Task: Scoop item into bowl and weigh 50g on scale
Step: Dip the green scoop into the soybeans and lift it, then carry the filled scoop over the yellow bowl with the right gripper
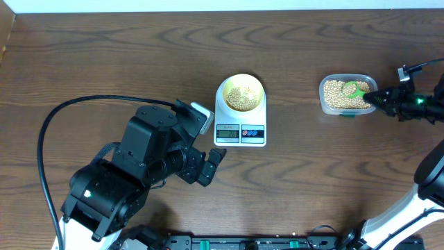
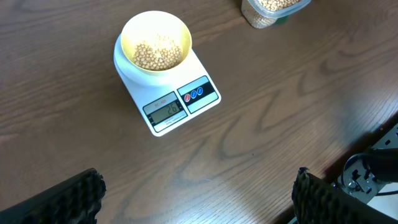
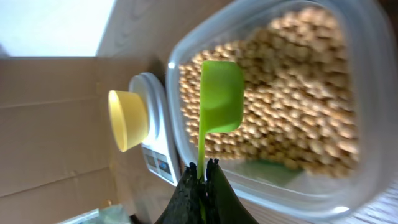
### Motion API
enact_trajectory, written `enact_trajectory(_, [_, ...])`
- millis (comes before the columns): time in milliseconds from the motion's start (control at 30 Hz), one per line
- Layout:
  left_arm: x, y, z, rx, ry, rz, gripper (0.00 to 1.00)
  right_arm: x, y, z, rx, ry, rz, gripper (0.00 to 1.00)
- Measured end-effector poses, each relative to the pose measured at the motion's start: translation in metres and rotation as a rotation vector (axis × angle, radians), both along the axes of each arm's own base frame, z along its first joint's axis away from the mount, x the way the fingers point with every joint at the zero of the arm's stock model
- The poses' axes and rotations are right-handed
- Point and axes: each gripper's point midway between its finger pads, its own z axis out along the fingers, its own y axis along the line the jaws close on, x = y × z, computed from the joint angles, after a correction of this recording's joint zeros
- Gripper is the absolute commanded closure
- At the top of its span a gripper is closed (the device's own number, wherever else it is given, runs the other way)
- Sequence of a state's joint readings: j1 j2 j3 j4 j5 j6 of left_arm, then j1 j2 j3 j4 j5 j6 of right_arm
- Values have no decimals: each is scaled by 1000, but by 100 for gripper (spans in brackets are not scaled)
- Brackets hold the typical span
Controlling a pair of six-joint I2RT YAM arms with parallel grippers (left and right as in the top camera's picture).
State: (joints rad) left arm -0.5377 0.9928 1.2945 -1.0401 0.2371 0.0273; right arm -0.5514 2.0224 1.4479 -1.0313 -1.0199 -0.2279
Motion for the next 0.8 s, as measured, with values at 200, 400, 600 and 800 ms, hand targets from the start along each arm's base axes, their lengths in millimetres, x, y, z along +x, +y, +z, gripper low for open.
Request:
enact_trajectory(200, [0, 0, 0, 0, 0, 0, 1, 5, 9, 19, 108, -65, -1, 99])
enact_trajectory(400, [0, 0, 0, 0, 0, 0, 1, 8, 16, 40, 229, -119, -9, 99])
enact_trajectory(600, [0, 0, 0, 0, 0, 0, 1, 8, 30, 58, 337, -139, 1, 99])
enact_trajectory(800, [0, 0, 0, 0, 0, 0, 1, 12, 87, 73, 425, -161, 131, 99])
